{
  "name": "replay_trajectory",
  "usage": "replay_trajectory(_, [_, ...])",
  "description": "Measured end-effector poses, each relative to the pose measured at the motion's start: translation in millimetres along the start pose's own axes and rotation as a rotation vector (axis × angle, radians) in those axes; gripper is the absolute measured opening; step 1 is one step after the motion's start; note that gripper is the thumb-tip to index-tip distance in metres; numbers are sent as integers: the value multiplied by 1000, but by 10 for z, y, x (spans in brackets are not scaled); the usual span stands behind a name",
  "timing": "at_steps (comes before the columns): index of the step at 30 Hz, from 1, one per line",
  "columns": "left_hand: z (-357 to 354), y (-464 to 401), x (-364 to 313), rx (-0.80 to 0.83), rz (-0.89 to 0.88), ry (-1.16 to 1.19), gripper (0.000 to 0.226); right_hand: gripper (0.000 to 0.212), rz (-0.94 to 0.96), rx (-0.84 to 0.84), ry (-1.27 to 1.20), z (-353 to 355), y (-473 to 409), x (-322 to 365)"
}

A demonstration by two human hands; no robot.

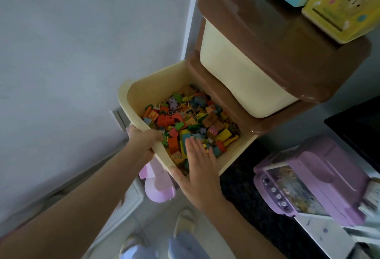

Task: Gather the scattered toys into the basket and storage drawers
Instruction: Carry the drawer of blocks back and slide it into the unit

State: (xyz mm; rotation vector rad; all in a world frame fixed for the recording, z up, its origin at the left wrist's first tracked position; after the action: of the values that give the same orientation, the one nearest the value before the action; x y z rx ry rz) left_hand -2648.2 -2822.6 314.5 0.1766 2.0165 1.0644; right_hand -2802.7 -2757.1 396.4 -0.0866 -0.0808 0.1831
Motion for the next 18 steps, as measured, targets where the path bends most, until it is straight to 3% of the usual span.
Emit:
replay_trajectory(3, [-164,-37,-154,34,19,-63,62,70,167,109,39,-98,-93,246])
replay_trajectory(10, [-542,83,93,87,142,84,34,74,162,-2,319,-104,-164,-137])
replay_trajectory(15, [-1112,76,188,185,70,232,86,84,65,-37,462,9,-346,-609])
replay_trajectory(18, [-1446,52,219,274,163,145,94,80,21,-33,485,45,-524,-863])
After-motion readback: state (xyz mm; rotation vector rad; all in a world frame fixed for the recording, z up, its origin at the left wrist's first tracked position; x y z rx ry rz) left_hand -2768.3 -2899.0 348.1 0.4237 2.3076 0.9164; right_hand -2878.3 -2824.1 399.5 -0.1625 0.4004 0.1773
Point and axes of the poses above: each hand's wrist, its own y-axis away from the middle knuckle, its own z-axis out of the back of the hand, x = y × z, the point moved 8 cm from there along -y, towards the middle knuckle, and after that the axes turned 14 degrees about y, right-handed, at the moved point
